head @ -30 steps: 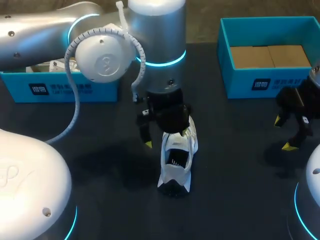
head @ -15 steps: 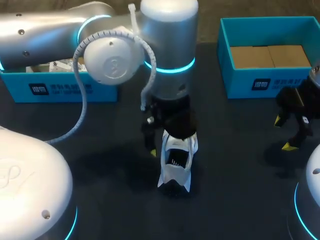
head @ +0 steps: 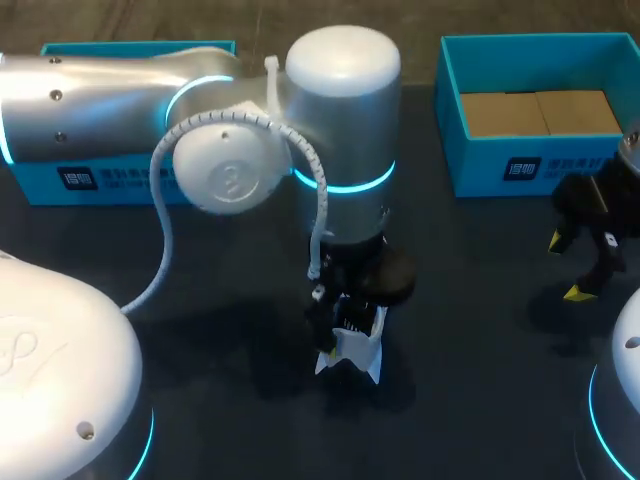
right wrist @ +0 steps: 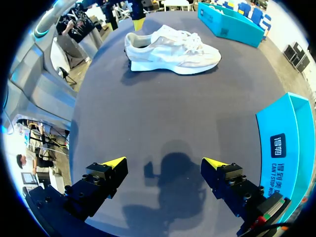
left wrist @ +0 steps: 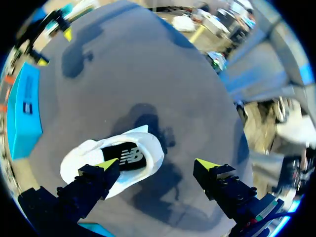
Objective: Take the shoe out of the shoebox, open the shoe tongue, remove and reinsert the insole, then place the shoe into the shoebox
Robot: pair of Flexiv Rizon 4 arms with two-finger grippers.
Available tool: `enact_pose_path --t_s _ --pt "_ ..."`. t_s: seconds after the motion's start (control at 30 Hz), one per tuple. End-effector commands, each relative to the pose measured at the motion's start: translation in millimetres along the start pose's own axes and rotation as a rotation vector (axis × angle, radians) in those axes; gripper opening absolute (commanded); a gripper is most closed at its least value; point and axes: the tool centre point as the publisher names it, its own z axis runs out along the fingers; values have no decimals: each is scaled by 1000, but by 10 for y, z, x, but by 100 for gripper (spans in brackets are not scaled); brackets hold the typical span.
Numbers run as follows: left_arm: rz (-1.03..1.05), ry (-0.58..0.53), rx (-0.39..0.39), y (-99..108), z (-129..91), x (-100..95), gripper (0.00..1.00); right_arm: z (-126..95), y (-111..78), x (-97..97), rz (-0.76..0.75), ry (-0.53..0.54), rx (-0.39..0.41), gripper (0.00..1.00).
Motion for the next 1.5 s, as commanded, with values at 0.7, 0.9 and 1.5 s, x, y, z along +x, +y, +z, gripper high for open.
enact_pose_path --t_s 0.7,0.9,1.5 --pt "-152 -22 -2 20 727 -103 100 3 5 5 1 -1 3 100" --pt "-157 -22 -12 -2 831 -72 100 3 5 5 1 -1 3 100" --pt "-193 -30 -31 53 910 -52 29 3 5 5 1 -1 3 100"
